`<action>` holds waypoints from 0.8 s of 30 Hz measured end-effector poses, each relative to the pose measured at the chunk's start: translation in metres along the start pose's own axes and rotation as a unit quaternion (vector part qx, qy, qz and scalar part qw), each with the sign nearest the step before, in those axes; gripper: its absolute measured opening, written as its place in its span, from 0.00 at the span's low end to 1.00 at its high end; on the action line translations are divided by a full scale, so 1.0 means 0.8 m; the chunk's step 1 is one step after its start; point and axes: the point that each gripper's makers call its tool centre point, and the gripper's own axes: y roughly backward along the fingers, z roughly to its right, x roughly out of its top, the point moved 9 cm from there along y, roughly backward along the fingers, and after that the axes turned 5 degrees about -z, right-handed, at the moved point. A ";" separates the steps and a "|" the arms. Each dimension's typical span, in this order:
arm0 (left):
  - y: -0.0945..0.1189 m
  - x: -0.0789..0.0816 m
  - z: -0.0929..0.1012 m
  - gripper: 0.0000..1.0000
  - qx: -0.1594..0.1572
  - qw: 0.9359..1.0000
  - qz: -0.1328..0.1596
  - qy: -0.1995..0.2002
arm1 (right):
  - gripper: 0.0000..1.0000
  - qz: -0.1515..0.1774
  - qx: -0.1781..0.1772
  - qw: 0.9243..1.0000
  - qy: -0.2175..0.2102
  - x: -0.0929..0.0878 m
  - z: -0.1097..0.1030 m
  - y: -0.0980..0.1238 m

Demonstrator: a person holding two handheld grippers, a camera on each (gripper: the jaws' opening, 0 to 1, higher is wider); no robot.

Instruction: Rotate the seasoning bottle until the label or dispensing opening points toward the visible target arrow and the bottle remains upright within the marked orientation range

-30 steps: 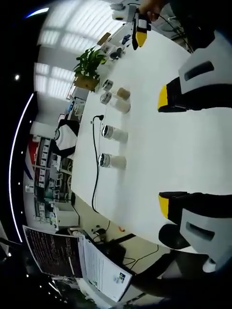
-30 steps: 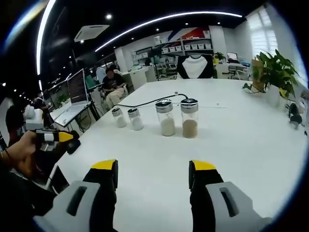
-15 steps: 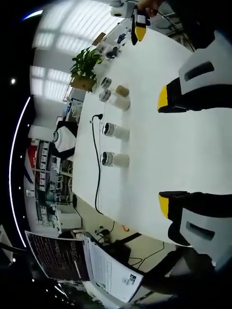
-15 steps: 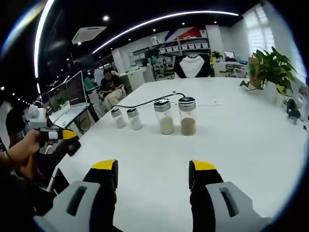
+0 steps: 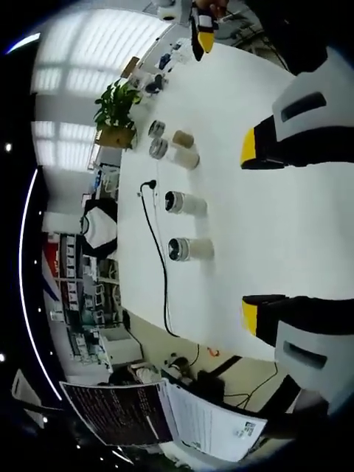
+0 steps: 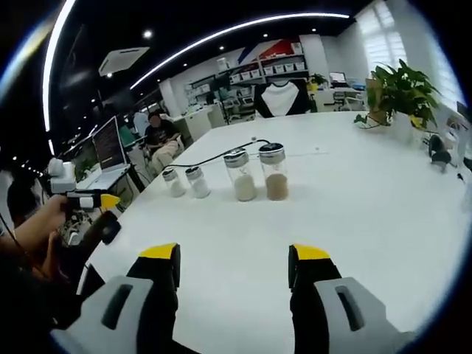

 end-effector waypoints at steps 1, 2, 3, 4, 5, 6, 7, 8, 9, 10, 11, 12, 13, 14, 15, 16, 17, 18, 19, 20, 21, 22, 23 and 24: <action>-0.004 0.003 0.001 0.74 -0.002 1.000 -0.001 -0.004 | 0.59 0.002 -0.003 1.000 -0.002 -0.001 0.000 0.001; -0.006 0.005 0.001 0.74 -0.004 1.000 -0.002 -0.006 | 0.59 0.002 -0.004 1.000 -0.003 -0.001 0.000 0.002; -0.010 0.007 0.001 0.74 -0.006 1.000 -0.002 -0.006 | 0.59 0.002 -0.006 1.000 -0.006 -0.002 0.001 0.002; -0.012 0.008 0.001 0.75 -0.005 1.000 -0.001 -0.007 | 0.59 0.002 -0.007 1.000 -0.009 -0.003 0.001 0.003; -0.015 0.009 0.000 0.74 -0.003 1.000 0.000 -0.006 | 0.59 0.003 -0.008 1.000 -0.011 -0.003 0.001 0.003; -0.019 0.010 -0.002 0.75 -0.005 1.000 -0.003 -0.003 | 0.59 0.004 -0.009 1.000 -0.012 -0.004 0.000 0.004; -0.022 0.012 -0.004 0.75 -0.009 1.000 -0.002 0.003 | 0.59 0.005 -0.011 1.000 -0.013 -0.004 0.001 0.005; -0.024 0.013 -0.005 0.74 -0.010 1.000 0.002 0.009 | 0.59 0.005 -0.012 1.000 -0.014 -0.004 0.001 0.006; -0.026 0.015 -0.006 0.74 -0.012 1.000 0.004 0.012 | 0.59 0.006 -0.013 1.000 -0.014 -0.005 0.001 0.007; -0.030 0.018 -0.008 0.74 -0.015 1.000 0.004 0.015 | 0.59 0.006 -0.016 1.000 -0.015 -0.005 0.002 0.008; -0.033 0.020 -0.009 0.74 -0.016 1.000 0.005 0.016 | 0.59 0.006 -0.018 1.000 -0.015 -0.005 0.002 0.008; -0.036 0.022 -0.010 0.74 -0.017 1.000 0.005 0.017 | 0.59 0.006 -0.020 1.000 -0.017 -0.006 0.004 0.009; -0.038 0.024 -0.012 0.74 -0.017 1.000 0.005 0.017 | 0.59 0.005 -0.022 1.000 -0.018 -0.007 0.005 0.009; -0.041 0.026 -0.013 0.74 -0.017 1.000 0.004 0.016 | 0.59 0.005 -0.024 1.000 -0.019 -0.007 0.006 0.010; -0.045 0.029 -0.015 0.74 -0.016 1.000 0.002 0.016 | 0.59 0.004 -0.026 0.999 -0.022 -0.007 0.008 0.011; -0.047 0.031 -0.017 0.74 -0.015 1.000 0.002 0.016 | 0.59 0.004 -0.029 0.999 -0.024 -0.007 0.009 0.011; -0.051 0.033 -0.019 0.74 -0.014 1.000 0.002 0.017 | 0.59 0.004 -0.031 0.999 -0.026 -0.007 0.011 0.011; -0.053 0.035 -0.021 0.74 -0.014 1.000 0.001 0.017 | 0.59 0.004 -0.032 0.999 -0.028 -0.006 0.012 0.011; -0.057 0.037 -0.022 0.73 -0.012 1.000 0.000 0.017 | 0.59 0.004 -0.033 0.999 -0.030 -0.005 0.013 0.011; -0.059 0.038 -0.022 0.73 -0.009 1.000 -0.002 0.018 | 0.59 0.004 -0.034 0.999 -0.030 -0.005 0.013 0.010; -0.062 0.040 -0.023 0.73 -0.002 1.000 -0.002 0.021 | 0.59 0.003 -0.033 0.999 -0.030 -0.004 0.014 0.009; -0.069 0.041 -0.024 0.73 0.001 1.000 -0.001 0.020 | 0.59 0.001 -0.033 0.999 -0.029 -0.004 0.015 0.008; -0.071 0.041 -0.025 0.72 0.001 1.000 -0.003 0.020 | 0.59 0.000 -0.033 0.999 -0.028 -0.004 0.015 0.006; -0.077 0.041 -0.024 0.72 -0.002 1.000 -0.012 0.021 | 0.59 -0.002 -0.033 0.999 -0.026 -0.003 0.014 0.004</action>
